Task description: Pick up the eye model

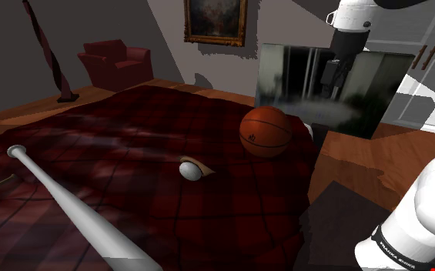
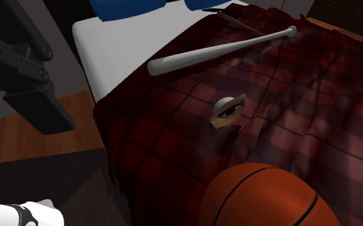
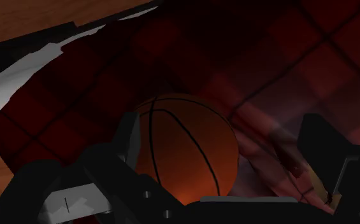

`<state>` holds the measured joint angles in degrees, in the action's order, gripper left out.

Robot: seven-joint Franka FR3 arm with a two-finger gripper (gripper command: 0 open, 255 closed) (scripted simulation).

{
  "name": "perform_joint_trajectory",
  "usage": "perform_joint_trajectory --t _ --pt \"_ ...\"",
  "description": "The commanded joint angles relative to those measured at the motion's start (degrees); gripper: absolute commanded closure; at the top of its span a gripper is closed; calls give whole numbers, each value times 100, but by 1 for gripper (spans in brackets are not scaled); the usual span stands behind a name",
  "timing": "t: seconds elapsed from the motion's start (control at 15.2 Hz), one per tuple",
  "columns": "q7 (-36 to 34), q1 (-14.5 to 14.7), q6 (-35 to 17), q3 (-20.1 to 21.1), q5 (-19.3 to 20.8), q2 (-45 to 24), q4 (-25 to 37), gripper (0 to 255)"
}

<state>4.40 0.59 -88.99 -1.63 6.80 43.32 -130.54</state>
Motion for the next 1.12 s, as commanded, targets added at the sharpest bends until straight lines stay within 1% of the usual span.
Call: perform_joint_trajectory --t 0.0,0.53,1.06 --pt "0 0 0 0 0 0 0 0" --pt "-467 244 -1084 392 -328 -1140 -46 0" --pt "-886 454 -2012 767 -501 -2538 346 0"
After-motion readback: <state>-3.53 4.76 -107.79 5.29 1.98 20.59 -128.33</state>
